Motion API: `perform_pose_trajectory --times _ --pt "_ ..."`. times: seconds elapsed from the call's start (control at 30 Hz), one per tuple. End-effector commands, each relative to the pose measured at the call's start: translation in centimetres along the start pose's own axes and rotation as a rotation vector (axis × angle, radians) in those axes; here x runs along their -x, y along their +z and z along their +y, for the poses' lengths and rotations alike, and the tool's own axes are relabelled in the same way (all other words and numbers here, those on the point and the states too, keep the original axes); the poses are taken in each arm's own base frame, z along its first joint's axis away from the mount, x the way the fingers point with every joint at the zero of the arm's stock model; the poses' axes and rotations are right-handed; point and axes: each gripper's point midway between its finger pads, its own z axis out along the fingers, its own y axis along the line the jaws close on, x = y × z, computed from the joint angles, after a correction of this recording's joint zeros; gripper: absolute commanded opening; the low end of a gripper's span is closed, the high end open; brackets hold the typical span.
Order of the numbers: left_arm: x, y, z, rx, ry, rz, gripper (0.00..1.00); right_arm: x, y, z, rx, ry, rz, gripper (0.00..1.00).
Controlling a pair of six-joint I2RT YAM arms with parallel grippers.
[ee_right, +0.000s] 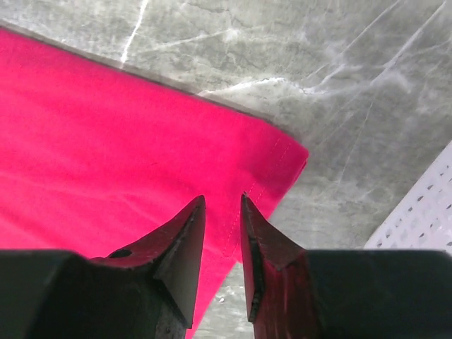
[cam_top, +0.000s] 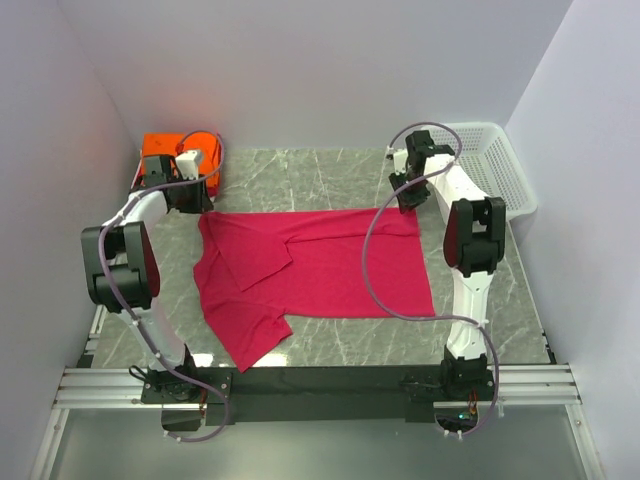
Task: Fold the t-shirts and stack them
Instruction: Fold the tshirt
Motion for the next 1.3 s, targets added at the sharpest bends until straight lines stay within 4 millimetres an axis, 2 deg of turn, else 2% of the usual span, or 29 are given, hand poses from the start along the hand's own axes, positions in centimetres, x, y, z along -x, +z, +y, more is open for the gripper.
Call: perform_pose_trajectory --times 0.0,0.17,0.27,0.33,0.43,0.63,0.83,0.87,0.93,1.0,1.07,1.1,1.13,1.17,1.2,1.23,1.27 --pt "1.0 -1.1 -2.3 -0.047 0.105 -0.037 0.36 0.8 -1.6 0.9 0.008 -0.049 -0.024 0.34" --pt "-1.7 -0.2 -4.5 -0.101 0.121 0.037 0.34 -1.4 0.4 1.3 0.013 -0.069 0.082 0.29" --pt "-3.8 0.4 -4.9 -0.108 0.103 0.099 0.32 -2.6 1.3 0.8 -0.012 -0.079 0.142 0.29" --pt "-5.2 0.8 -4.5 -0.090 0.084 0.141 0.32 -3.3 1.7 0.3 -0.032 -0.093 0.183 0.28" --pt "-7.1 1.5 -4.3 -0.082 0.071 0.203 0.31 -3.4 2.2 -0.7 -0.090 -0.107 0.202 0.28" --pt "-8.1 3.6 -3.8 -0.055 0.039 0.268 0.30 -2.1 3.5 -1.4 -0.181 -0.153 0.212 0.27" --pt "-6.4 5.9 -3.2 -0.043 -0.031 0.248 0.32 1.7 4.1 -3.2 -0.257 -0.161 0.133 0.27" --pt "-5.3 6.2 -3.1 -0.040 -0.038 0.227 0.32 2.0 4.3 -3.5 -0.267 -0.159 0.128 0.27" --pt "-4.5 6.8 -2.8 -0.035 -0.046 0.214 0.35 3.5 4.1 -3.7 -0.276 -0.156 0.081 0.28" --pt "-2.9 6.7 -2.8 -0.034 -0.042 0.181 0.37 4.3 3.3 -4.2 -0.308 -0.148 0.047 0.30" --pt "-1.1 5.7 -3.6 -0.059 -0.023 0.145 0.39 4.9 2.2 -4.2 -0.318 -0.131 0.017 0.33" --pt "-0.7 5.0 -3.9 -0.075 0.006 0.132 0.40 4.7 0.8 -3.4 -0.287 -0.132 -0.003 0.38" --pt "0.4 3.4 -5.1 -0.123 0.038 0.104 0.42 4.6 -0.1 -3.1 -0.273 -0.139 -0.017 0.40" --pt "0.1 2.5 -5.4 -0.142 0.094 0.103 0.43 5.3 -3.5 -2.7 -0.272 -0.143 -0.080 0.43" --pt "0.1 1.6 -5.9 -0.165 0.126 0.099 0.43 3.1 -3.3 -1.7 -0.224 -0.156 -0.043 0.45" --pt "0.0 -0.6 -7.3 -0.220 0.160 0.090 0.46 2.8 -4.1 -0.5 -0.171 -0.185 -0.066 0.50" --pt "-0.1 -1.7 -7.3 -0.235 0.221 0.080 0.47 2.0 -5.1 0.1 -0.153 -0.197 -0.075 0.54"
